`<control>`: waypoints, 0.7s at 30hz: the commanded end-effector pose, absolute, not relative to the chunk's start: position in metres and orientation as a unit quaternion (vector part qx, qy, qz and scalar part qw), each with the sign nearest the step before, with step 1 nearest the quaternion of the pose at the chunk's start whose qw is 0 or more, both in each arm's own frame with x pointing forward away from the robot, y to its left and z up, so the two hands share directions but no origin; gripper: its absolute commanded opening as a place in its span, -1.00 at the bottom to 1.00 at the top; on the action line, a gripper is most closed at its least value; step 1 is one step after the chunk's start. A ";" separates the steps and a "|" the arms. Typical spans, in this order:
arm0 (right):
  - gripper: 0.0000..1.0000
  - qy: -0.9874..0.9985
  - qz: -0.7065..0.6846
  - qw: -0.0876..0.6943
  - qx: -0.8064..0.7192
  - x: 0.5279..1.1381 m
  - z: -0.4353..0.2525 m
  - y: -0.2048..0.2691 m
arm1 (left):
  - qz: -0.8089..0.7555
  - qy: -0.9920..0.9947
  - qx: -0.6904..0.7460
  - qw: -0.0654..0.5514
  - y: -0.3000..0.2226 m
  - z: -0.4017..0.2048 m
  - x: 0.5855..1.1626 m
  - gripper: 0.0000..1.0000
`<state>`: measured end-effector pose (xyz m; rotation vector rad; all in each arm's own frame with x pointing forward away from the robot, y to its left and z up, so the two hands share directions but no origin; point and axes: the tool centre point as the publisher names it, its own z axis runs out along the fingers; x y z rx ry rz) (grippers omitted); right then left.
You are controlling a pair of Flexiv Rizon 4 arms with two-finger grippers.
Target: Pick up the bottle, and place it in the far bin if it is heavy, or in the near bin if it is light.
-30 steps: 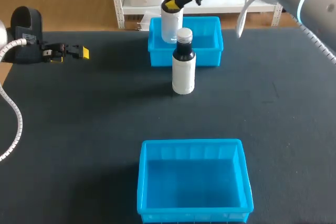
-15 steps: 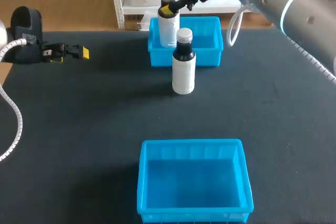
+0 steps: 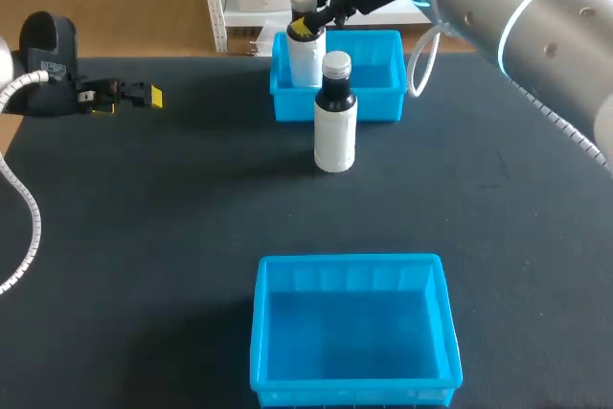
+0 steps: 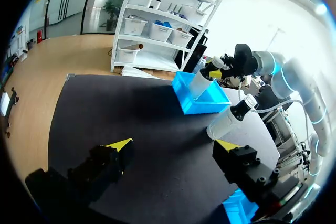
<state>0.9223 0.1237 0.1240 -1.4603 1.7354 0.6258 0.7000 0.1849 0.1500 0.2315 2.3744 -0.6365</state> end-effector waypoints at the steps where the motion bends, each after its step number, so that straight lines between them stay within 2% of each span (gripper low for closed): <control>1: -1.00 0.539 0.490 0.132 -0.672 0.939 0.121 0.128 | -0.243 0.908 0.088 0.330 0.185 0.150 0.700 1.00; 10: -1.00 0.544 0.504 0.118 -0.661 0.949 0.111 0.128 | -0.243 0.908 0.088 0.330 0.185 0.150 0.700 1.00; 11: -0.91 0.545 0.504 0.117 -0.660 0.950 0.111 0.128 | -0.243 0.908 0.088 0.330 0.185 0.150 0.700 1.00; 12: -0.61 0.545 0.504 0.117 -0.660 0.950 0.111 0.127 | -0.243 0.908 0.088 0.330 0.185 0.150 0.700 1.00; 13: -0.08 0.546 0.505 0.116 -0.659 0.950 0.110 0.127 | -0.243 0.908 0.088 0.330 0.185 0.150 0.700 1.00; 14: 0.76 0.546 0.505 0.115 -0.659 0.951 0.110 0.127 | -0.243 0.908 0.088 0.330 0.185 0.150 0.700 1.00; 15: 1.00 0.547 0.505 0.115 -0.658 0.951 0.110 0.127 | -0.243 0.908 0.088 0.330 0.185 0.150 0.700 1.00; 21: 1.00 0.551 0.504 0.113 -0.655 0.952 0.110 0.122 | -0.243 0.908 0.088 0.330 0.185 0.150 0.700 1.00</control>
